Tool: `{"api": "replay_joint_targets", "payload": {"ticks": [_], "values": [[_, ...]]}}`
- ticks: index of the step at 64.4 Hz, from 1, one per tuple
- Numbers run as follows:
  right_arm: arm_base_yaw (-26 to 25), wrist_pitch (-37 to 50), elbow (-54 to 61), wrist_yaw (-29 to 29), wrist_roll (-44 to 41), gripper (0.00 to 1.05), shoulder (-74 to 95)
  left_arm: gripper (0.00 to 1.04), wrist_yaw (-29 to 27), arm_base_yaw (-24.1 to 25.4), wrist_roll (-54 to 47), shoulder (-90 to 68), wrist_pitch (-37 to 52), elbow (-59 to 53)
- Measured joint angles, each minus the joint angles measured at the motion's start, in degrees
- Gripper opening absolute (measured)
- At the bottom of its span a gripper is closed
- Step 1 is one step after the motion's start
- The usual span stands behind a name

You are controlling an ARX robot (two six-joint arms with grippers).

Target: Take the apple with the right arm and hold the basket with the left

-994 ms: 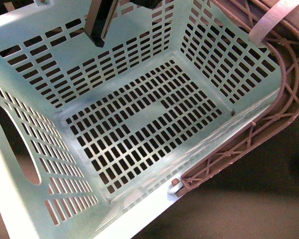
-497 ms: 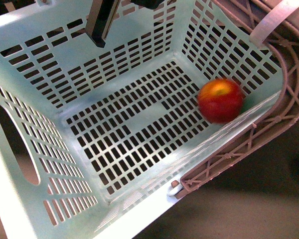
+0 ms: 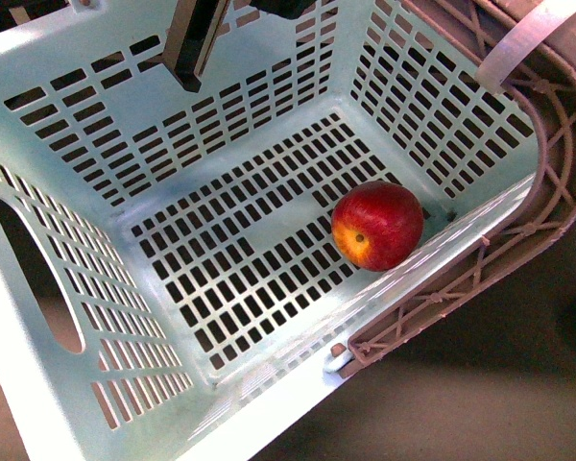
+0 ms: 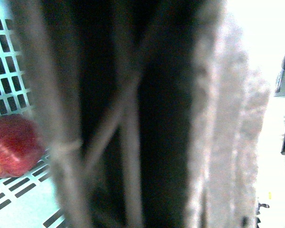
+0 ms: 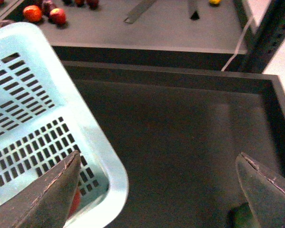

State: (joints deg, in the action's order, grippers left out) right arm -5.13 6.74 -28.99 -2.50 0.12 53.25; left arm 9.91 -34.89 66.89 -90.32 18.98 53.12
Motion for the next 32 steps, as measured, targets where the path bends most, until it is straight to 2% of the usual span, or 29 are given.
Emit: {"api": "replay_joint_targets", "payload": {"ticks": [2,5,10,13,21,32], "values": [[-1.46,1.84,1.36,-1.53,0.13,0.94,-0.96,0.14,0.0,0.0,0.02,0.0,0.0,0.0],[-3.17,9.05,5.05,-4.13,0.11,0.87,-2.62,0.14,-0.07,0.0,0.02,0.02,0.0,0.0],[-3.41,19.82,10.73,-5.25,0.09,0.75,-5.09,0.14,-0.31,0.0,0.0,0.02,0.0,0.0],[-2.95,22.8,12.68,-5.27,0.07,0.68,-6.25,0.14,-0.33,0.0,-0.04,0.0,0.0,0.0],[-1.92,23.96,15.91,-4.2,0.07,0.51,-9.16,0.14,-0.31,0.0,0.02,0.02,0.0,0.0],[0.24,23.34,20.04,-1.92,0.09,0.21,-13.75,0.14,-0.31,0.0,-0.02,0.02,0.0,0.0]]}}
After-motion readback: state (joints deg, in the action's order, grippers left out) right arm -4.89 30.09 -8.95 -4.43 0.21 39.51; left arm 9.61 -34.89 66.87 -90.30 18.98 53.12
